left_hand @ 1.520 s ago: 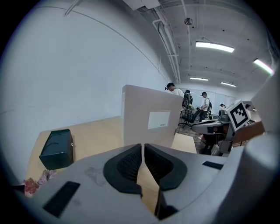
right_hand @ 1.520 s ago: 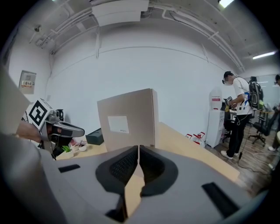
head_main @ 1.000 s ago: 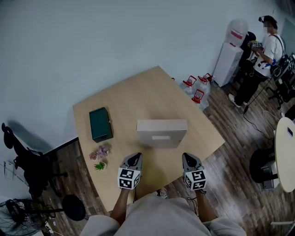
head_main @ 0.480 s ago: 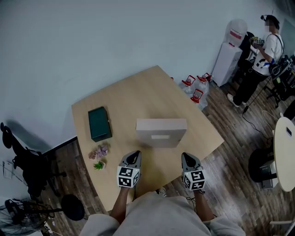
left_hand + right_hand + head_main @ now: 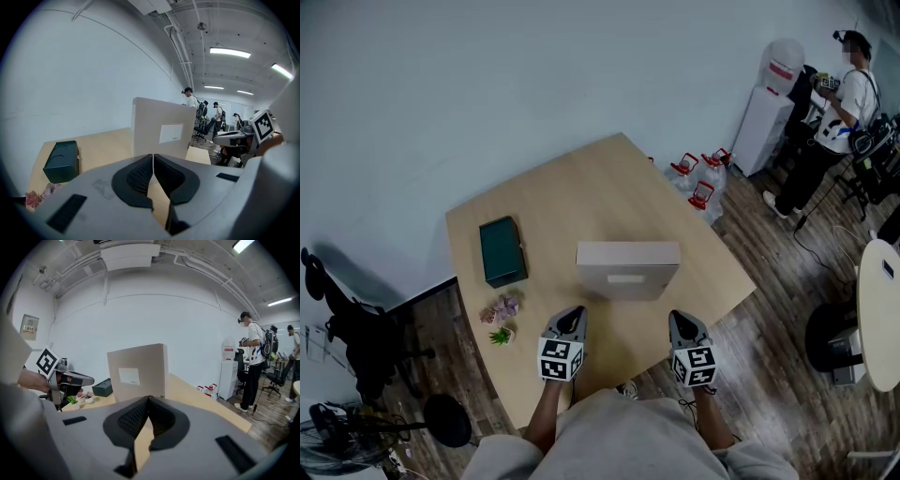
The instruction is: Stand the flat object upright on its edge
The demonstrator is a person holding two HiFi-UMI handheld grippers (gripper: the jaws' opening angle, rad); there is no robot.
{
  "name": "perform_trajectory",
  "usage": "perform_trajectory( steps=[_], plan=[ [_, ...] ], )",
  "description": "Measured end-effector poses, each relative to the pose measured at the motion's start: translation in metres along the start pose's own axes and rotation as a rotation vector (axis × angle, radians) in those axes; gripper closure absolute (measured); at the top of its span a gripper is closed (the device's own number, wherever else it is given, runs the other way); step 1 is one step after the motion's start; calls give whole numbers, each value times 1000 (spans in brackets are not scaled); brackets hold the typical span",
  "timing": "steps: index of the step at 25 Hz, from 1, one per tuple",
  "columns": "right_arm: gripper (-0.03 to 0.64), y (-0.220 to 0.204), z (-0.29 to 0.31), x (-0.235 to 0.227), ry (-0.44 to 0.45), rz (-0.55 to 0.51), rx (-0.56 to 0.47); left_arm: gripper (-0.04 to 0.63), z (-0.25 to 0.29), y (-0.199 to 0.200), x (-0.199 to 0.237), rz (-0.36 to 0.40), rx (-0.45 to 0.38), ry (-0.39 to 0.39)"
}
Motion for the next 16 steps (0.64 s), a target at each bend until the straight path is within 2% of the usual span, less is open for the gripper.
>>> perform_trajectory(
  steps=[16],
  plan=[
    [615,-1,1,-7,1,7,9,575,5,0,-6,-6,9,-7]
  ],
)
Point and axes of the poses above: the fingertips, and each gripper's own axes: z forward along the fingers, x to its left, y out of its top, the point moved 10 cm from there along -z, backward along the fingers
